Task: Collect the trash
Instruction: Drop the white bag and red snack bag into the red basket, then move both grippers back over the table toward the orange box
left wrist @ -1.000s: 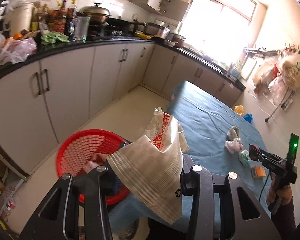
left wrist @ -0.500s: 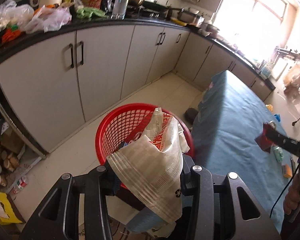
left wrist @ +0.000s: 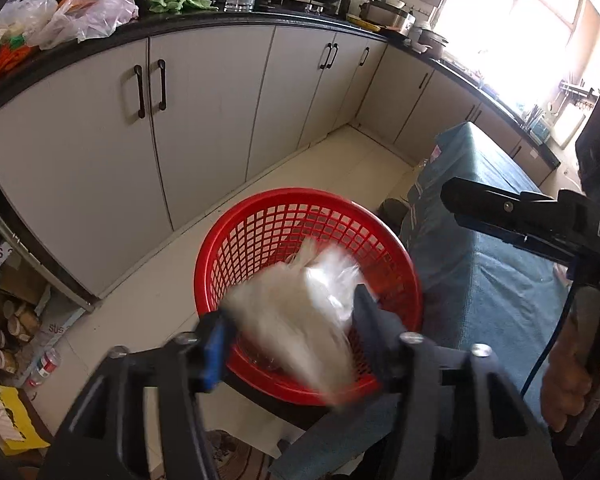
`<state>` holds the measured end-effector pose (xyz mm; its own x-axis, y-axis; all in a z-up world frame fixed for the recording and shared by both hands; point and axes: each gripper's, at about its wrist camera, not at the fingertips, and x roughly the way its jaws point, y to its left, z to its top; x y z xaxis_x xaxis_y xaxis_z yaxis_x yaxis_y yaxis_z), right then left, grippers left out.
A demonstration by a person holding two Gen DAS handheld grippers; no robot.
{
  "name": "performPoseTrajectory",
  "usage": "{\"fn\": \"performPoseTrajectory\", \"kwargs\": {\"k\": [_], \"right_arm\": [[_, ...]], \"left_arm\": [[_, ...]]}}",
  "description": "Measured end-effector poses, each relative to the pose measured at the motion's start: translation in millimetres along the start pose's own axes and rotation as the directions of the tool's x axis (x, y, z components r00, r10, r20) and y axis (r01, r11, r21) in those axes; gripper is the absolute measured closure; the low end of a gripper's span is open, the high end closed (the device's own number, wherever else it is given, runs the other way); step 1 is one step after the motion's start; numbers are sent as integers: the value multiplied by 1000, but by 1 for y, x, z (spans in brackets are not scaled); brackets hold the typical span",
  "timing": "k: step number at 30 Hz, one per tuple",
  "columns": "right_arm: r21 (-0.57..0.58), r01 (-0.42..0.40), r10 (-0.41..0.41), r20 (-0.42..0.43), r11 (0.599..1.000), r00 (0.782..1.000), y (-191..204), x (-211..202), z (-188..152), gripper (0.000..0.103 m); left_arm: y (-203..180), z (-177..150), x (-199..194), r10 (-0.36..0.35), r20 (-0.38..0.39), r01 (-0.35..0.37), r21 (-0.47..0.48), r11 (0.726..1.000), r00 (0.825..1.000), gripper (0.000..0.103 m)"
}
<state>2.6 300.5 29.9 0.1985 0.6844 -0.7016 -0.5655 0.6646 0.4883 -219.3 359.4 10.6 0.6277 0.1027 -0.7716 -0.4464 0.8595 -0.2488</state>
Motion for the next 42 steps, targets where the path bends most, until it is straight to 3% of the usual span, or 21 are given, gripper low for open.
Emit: {"fn": "performPoseTrajectory", "kwargs": {"k": [2, 11, 18, 28, 35, 42], "right_arm": [[11, -4, 4, 6, 1000, 1000, -3, 0, 0, 36], [30, 49, -50, 36, 998, 998, -23, -30, -14, 34], [84, 101, -108, 88, 991, 990, -48, -70, -32, 34], [206, 157, -193, 166, 966, 967, -103, -147, -71, 30], [293, 210, -275, 202, 933, 940, -146, -207, -110, 29], [396, 254, -364, 234, 883, 901, -184, -274, -163, 25]], "left_arm": [[1, 1, -1, -1, 6, 1, -9, 1000, 1000, 35], [-9, 3, -10, 1, 13, -1, -15, 1000, 1000, 32], [-40, 3, -22, 14, 46, -17, 67, 998, 999, 29], [-109, -9, -27, -73, 20, 67, 197, 978, 997, 28], [-165, -19, -32, -175, -30, 177, 278, 944, 984, 28], [-246, -20, -38, -245, -35, 234, 451, 861, 969, 28]]}}
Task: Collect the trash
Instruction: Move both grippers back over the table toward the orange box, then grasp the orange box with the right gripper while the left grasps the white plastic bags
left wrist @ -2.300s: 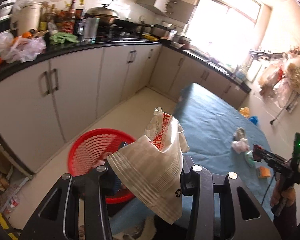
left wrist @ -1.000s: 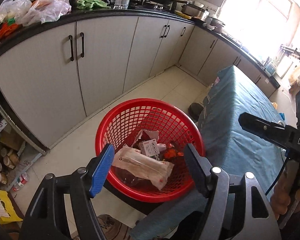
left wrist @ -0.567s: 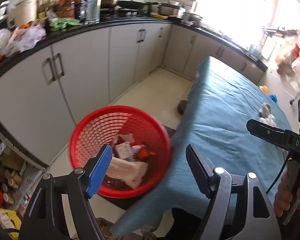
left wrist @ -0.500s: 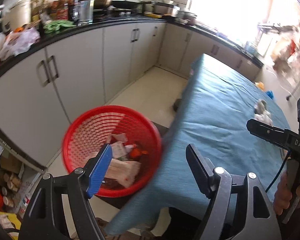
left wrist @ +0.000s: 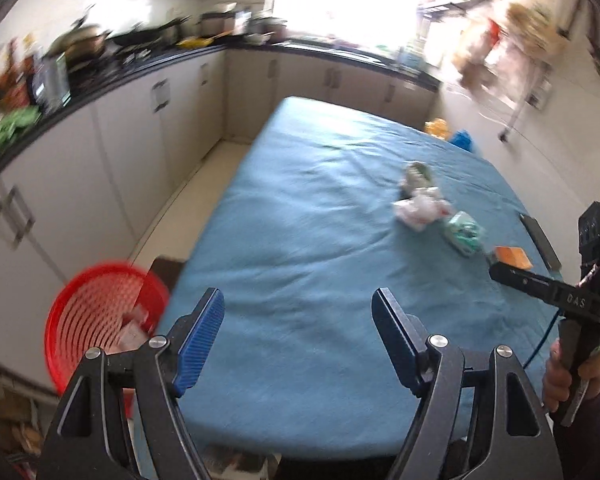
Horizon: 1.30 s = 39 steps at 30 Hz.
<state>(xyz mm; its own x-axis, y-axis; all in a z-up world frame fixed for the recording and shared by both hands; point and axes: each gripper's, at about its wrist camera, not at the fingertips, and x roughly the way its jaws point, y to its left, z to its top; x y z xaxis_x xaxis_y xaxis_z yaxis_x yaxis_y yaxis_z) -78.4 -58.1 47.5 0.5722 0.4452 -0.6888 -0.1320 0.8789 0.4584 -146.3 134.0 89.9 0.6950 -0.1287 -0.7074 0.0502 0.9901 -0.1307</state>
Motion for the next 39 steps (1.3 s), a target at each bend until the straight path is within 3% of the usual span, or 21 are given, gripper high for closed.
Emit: {"fn": "performPoseTrajectory", "kwargs": {"k": [5, 11, 19, 24, 25, 26, 27, 30, 32, 36, 38, 39], "right_arm": [[98, 41, -45, 33, 994, 998, -46, -32, -13, 23], [216, 73, -78, 17, 974, 997, -89, -45, -17, 23], [379, 88, -89, -14, 921, 996, -132, -42, -4, 23], [402, 133, -130, -36, 906, 991, -142, -32, 18, 22], [400, 149, -143, -45, 904, 989, -143, -29, 23, 22], [398, 164, -156, -54, 902, 986, -144, -25, 30, 22], [394, 177, -166, -60, 902, 984, -145, -21, 35, 22], [348, 255, -241, -83, 902, 967, -144, -8, 52, 22], [297, 327, -314, -94, 897, 945, -142, 0, 60, 22], [200, 433, -420, -104, 879, 902, -133, 13, 68, 25], [154, 450, -440, -99, 879, 893, -126, 15, 66, 29], [133, 448, -437, -104, 884, 894, -123, 15, 64, 33]], "left_arm": [[-47, 26, 34, -59, -13, 60, 119, 991, 998, 27], [-102, 61, 99, -128, -94, 147, 239, 960, 987, 27], [-147, 88, 181, -93, -208, 162, 343, 925, 974, 27], [-152, 86, 215, -139, -325, 235, 279, 931, 935, 28], [-150, 85, 215, -157, -334, 249, 253, 935, 929, 37], [-146, 84, 213, -201, -359, 287, 204, 936, 911, 50], [-142, 83, 211, -247, -389, 327, 154, 932, 887, 56], [-137, 74, 203, -336, -434, 399, 59, 915, 836, 59], [-137, 66, 195, -315, -432, 384, 79, 920, 845, 59], [-138, 62, 178, -252, -375, 327, 149, 933, 892, 55], [-138, 65, 178, -239, -353, 311, 163, 936, 905, 35], [-138, 67, 180, -238, -343, 305, 158, 939, 909, 34]]}}
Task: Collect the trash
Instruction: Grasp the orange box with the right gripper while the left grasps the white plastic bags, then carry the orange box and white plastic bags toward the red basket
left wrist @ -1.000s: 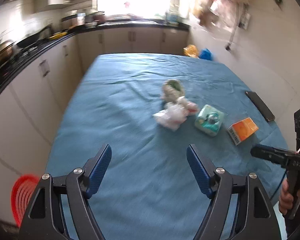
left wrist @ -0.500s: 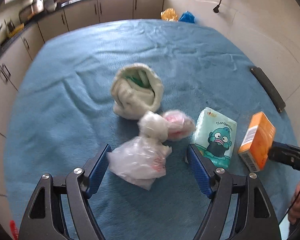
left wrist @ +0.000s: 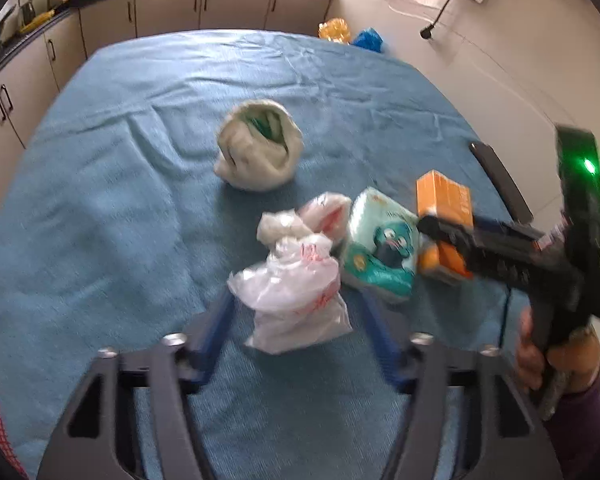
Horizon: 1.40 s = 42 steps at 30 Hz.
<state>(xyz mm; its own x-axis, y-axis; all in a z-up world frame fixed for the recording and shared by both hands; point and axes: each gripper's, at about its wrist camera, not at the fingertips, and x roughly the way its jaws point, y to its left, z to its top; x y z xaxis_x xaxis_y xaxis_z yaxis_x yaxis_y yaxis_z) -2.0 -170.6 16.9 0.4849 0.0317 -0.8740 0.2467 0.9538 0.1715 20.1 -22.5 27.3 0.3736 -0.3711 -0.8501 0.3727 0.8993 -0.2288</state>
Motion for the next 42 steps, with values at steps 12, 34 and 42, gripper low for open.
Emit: {"fn": "performPoseTrajectory", "kwargs": {"k": [12, 34, 42], "right_arm": [[-111, 46, -49, -32, 993, 998, -15, -25, -40, 44], [-108, 32, -29, 34, 994, 999, -4, -42, -73, 52], [-80, -30, 32, 25, 996, 999, -7, -60, -99, 52]], "left_arm": [[1, 9, 21, 7, -12, -7, 4, 1000, 1000, 34], [4, -59, -52, 74, 106, -67, -63, 996, 992, 51], [4, -50, -29, 179, 94, -183, 42, 982, 979, 33]]}}
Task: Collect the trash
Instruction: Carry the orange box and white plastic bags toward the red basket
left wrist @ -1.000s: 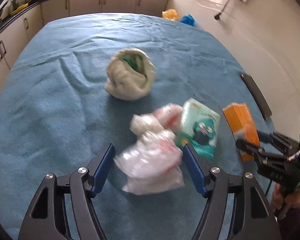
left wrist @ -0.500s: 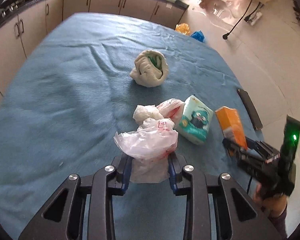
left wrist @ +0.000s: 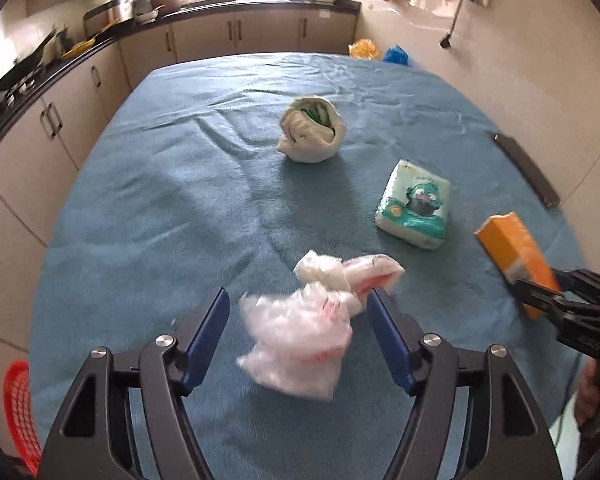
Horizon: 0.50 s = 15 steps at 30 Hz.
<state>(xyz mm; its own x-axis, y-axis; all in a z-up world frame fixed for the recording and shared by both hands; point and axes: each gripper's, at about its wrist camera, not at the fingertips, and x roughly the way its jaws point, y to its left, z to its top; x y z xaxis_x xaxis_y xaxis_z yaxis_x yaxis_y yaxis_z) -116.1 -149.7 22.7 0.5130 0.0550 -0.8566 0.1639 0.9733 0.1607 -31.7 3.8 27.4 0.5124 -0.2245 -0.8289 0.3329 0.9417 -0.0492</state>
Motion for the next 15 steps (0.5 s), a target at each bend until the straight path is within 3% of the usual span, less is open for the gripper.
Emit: {"fn": "performPoseTrajectory", "kwargs": {"k": [7, 9, 10, 15], "right_arm": [[-10, 14, -13, 46, 1000, 999, 3, -4, -12, 52], [2, 13, -13, 67, 1000, 998, 3, -7, -17, 52], [8, 13, -14, 80, 1000, 997, 3, -8, -20, 52], [10, -6, 4, 124, 1000, 992, 3, -16, -32, 52]], "left_arm": [[-11, 1, 8, 5, -16, -4, 91, 996, 1000, 30], [-15, -5, 3, 11, -15, -9, 103, 995, 1000, 59], [-16, -8, 1, 3, -28, 0, 96, 995, 1000, 69], [-11, -25, -24, -41, 12, 41, 8, 999, 999, 69]]}}
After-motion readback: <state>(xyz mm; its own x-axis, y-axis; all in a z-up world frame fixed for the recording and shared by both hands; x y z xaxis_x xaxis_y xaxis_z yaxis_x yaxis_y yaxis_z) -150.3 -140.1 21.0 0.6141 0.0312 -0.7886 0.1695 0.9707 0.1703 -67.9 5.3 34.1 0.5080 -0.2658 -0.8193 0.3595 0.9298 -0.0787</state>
